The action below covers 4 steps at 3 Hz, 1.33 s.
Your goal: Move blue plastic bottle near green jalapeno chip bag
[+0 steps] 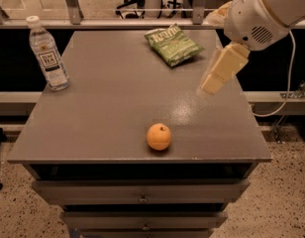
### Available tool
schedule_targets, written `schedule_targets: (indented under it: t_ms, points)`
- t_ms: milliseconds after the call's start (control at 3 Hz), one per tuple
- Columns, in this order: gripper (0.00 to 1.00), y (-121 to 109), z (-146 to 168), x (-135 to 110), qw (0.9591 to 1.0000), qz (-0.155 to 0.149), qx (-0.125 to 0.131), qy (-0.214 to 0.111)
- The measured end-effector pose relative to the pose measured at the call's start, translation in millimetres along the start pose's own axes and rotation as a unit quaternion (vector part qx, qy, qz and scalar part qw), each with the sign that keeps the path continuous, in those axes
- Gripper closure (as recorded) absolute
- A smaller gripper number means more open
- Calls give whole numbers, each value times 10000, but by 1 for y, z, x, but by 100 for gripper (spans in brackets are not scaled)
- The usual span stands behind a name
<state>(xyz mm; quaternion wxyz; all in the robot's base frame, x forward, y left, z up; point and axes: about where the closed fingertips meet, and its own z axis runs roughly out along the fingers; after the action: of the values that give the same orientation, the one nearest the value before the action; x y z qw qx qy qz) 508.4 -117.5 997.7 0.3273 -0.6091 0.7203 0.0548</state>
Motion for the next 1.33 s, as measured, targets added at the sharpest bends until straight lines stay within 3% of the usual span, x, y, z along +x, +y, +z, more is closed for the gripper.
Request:
schedule_targets:
  t_ms: [333, 667, 1333]
  points:
    - [0, 0, 0, 0, 10000, -1, 0, 0]
    - [0, 0, 21, -15, 9990, 297, -23, -343]
    - [0, -16, 98, -84, 9842, 1074, -31, -1409]
